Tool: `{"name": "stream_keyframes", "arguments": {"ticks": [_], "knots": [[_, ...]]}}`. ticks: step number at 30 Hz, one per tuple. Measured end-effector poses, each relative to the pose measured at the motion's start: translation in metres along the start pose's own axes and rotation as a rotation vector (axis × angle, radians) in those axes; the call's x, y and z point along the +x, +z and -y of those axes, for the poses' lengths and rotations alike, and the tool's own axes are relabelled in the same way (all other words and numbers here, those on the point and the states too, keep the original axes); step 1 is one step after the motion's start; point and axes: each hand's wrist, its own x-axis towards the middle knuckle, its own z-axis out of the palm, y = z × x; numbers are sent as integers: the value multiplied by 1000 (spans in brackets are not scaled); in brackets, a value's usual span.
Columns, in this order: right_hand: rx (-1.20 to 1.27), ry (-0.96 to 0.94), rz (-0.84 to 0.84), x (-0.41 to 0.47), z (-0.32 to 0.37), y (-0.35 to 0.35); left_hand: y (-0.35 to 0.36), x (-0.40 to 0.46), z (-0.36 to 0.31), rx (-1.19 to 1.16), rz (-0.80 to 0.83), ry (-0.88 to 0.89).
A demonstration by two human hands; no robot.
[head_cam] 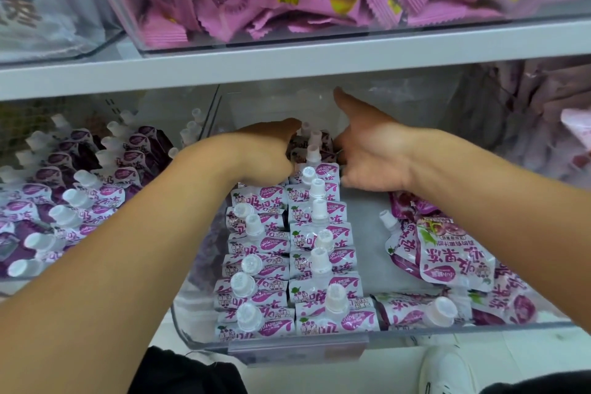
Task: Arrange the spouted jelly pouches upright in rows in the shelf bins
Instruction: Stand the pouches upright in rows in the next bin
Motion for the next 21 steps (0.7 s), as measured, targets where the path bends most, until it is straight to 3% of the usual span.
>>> {"name": "stream_keyframes", "arguments": {"ticks": [4, 8, 12, 17, 21], "knots": [[63, 18, 29, 11, -12, 1, -2, 2, 4, -47, -30, -53], [-161, 28, -271, 22, -5, -5, -4, 5, 9, -61, -119, -81], [-45, 21, -217, 32, -9, 4, -4, 3, 6, -18, -130, -95], [-73, 24, -154, 23, -12, 7, -6, -1, 5, 20, -70, -80], [-216, 42, -212, -6, -5, 6, -7, -16, 8, 131, -52, 6]]}}
